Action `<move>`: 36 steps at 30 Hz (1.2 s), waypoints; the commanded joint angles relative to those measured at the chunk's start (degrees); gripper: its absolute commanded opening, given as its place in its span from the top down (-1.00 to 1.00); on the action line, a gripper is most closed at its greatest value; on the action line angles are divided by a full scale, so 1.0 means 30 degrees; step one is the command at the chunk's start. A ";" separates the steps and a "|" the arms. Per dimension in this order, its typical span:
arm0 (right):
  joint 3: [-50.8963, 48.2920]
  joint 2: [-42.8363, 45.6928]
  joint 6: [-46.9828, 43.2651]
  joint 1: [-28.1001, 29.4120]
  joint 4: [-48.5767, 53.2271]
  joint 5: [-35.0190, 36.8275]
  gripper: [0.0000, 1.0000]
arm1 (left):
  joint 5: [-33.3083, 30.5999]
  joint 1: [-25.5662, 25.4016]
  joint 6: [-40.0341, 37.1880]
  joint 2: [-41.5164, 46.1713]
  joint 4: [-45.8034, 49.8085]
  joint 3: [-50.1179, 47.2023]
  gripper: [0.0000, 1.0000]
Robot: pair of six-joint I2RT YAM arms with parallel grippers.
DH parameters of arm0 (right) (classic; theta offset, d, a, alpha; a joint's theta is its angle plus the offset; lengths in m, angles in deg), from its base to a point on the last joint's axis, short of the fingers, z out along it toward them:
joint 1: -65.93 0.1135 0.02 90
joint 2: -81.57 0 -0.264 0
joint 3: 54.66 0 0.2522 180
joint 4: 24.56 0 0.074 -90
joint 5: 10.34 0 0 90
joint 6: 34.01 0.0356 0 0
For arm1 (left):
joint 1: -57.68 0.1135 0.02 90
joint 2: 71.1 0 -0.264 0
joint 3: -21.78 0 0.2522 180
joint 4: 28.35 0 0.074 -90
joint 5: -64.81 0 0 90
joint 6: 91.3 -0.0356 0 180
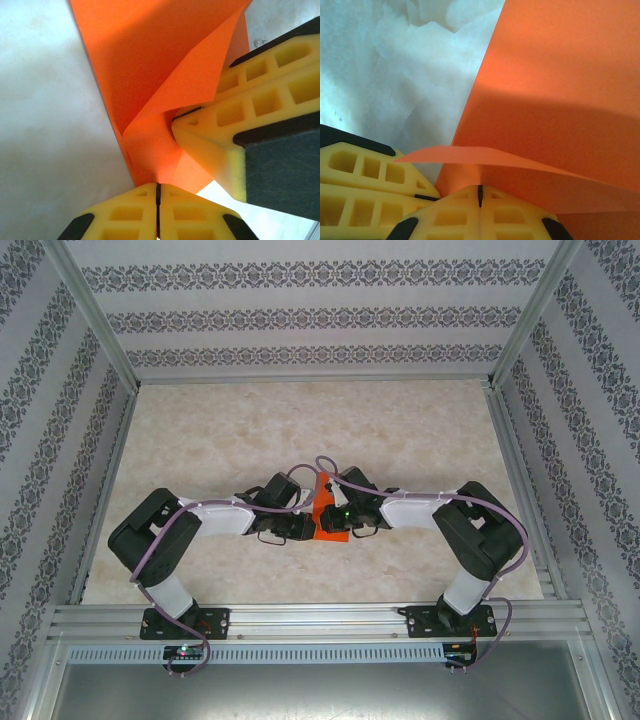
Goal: Fold a paper plane with a square sheet of paper (fold left side to right side)
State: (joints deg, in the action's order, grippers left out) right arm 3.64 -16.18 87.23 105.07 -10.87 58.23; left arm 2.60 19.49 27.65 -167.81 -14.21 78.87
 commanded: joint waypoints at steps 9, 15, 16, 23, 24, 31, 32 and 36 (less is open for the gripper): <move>-0.0138 0.0351 -0.1071 -0.1511 0.1399 0.0904 1.00 | -0.1531 -0.0100 -0.0362 -0.1074 0.1715 -0.0326 0.82; -0.0137 0.0489 -0.1512 -0.2353 0.1666 0.0845 1.00 | -0.1538 -0.0101 -0.0390 -0.1112 0.1761 -0.0320 0.83; -0.0196 0.0555 -0.1585 -0.2526 0.1721 0.0867 1.00 | -0.1539 -0.0100 -0.0389 -0.1134 0.1777 -0.0345 0.83; -0.0343 0.0869 -0.1947 -0.3429 0.1894 0.0724 1.00 | -0.1528 -0.0102 -0.0421 -0.1163 0.1776 -0.0278 0.83; -0.0315 0.0817 -0.2040 -0.3570 0.1976 0.0737 1.00 | -0.1506 -0.0100 -0.0421 -0.1191 0.1805 -0.0236 0.83; -0.0167 0.0534 -0.2450 -0.4463 0.2402 0.0874 1.00 | -0.1572 -0.0100 -0.0476 -0.1163 0.1854 -0.0284 0.83; -0.0198 0.0544 -0.2478 -0.4601 0.2440 0.0896 1.00 | -0.1552 -0.0102 -0.0464 -0.1142 0.1858 -0.0302 0.83; -0.0198 0.0432 -0.2711 -0.5290 0.2493 0.0707 1.00 | -0.1586 -0.0100 -0.0480 -0.1033 0.1832 -0.0334 0.83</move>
State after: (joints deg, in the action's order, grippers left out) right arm 3.57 -14.80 81.02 91.54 -6.00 56.50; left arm 2.58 19.49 27.65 -168.64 -15.32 79.35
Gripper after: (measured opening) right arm 0.051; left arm 0.088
